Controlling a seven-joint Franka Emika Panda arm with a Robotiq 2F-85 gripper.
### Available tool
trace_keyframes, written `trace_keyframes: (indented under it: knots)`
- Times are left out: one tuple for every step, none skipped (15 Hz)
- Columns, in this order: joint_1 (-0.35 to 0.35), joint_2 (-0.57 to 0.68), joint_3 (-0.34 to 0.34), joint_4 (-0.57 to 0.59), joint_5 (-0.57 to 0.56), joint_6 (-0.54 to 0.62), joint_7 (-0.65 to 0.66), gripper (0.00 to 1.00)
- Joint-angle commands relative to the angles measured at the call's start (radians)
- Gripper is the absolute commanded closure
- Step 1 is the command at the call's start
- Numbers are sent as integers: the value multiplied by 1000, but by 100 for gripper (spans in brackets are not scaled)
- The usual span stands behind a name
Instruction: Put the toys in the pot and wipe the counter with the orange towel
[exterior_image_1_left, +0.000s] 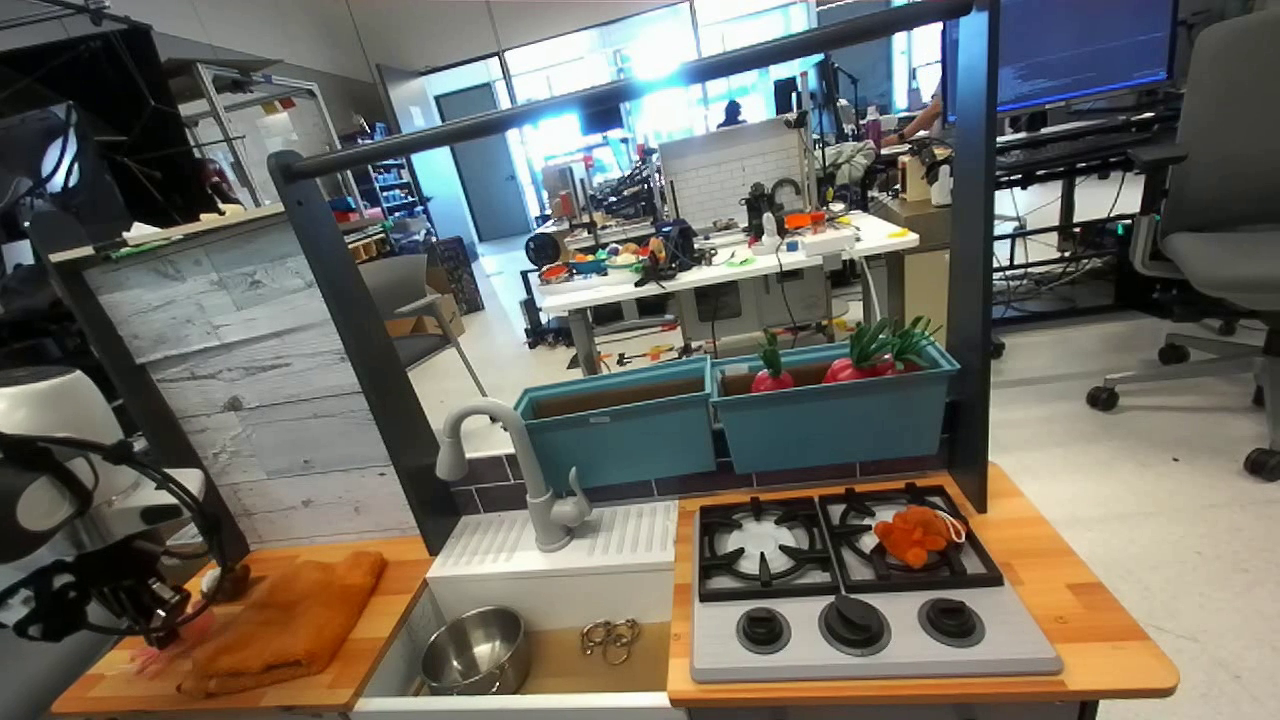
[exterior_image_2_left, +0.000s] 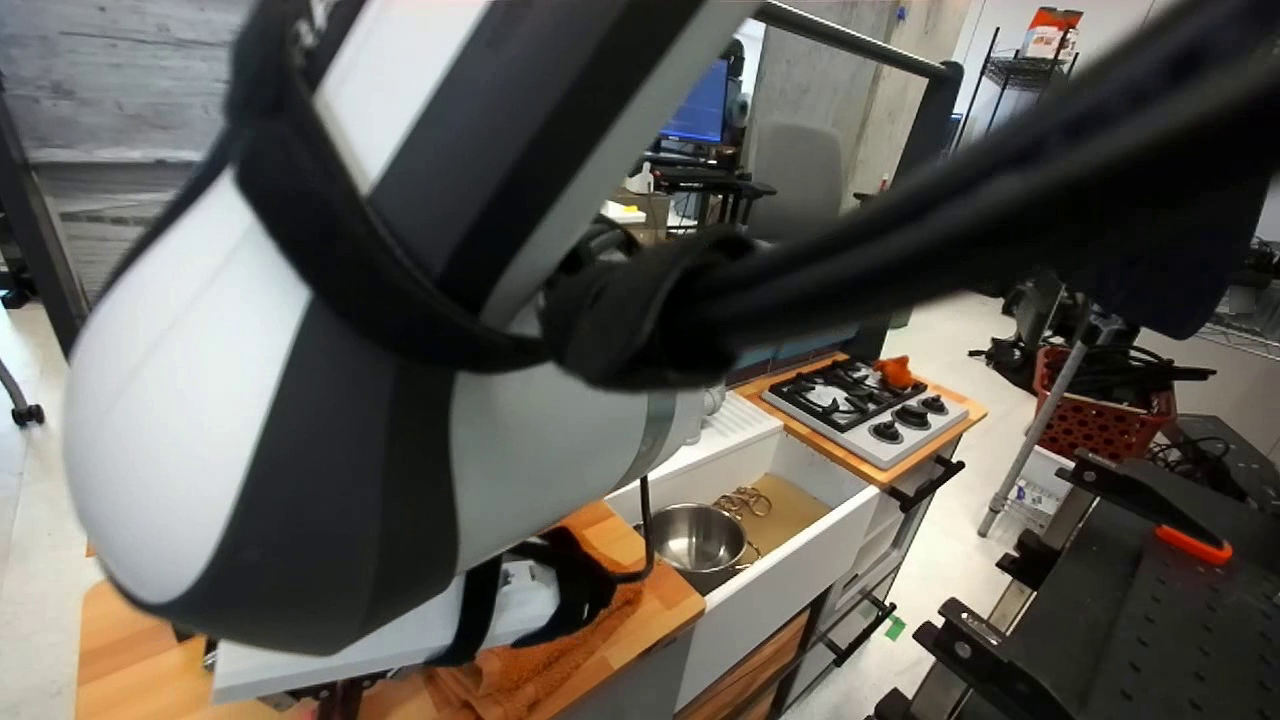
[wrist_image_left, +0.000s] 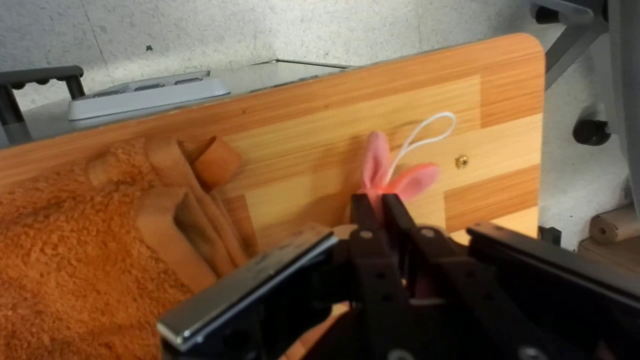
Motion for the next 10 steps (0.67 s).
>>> trace_keyframes:
  knots:
    - [-39,-167,26,-182,26,81,-51,98]
    - [-46,-211,25,-223,31,94,-46,98]
    - [-50,-265,9,-268,41,94,-24,98]
    - [-56,-302,-3,-297,53,98,-10,98]
    - [-56,-334,-36,-312,67,89,18,98]
    - [-57,-356,-79,-316,80,50,57,98]
    - [-61,-369,-119,-314,80,18,80,98]
    - [-67,-364,-166,-303,71,4,95,98]
    - [-77,-353,-207,-284,61,-19,116,98]
    - [-88,-335,-244,-257,55,-49,137,98]
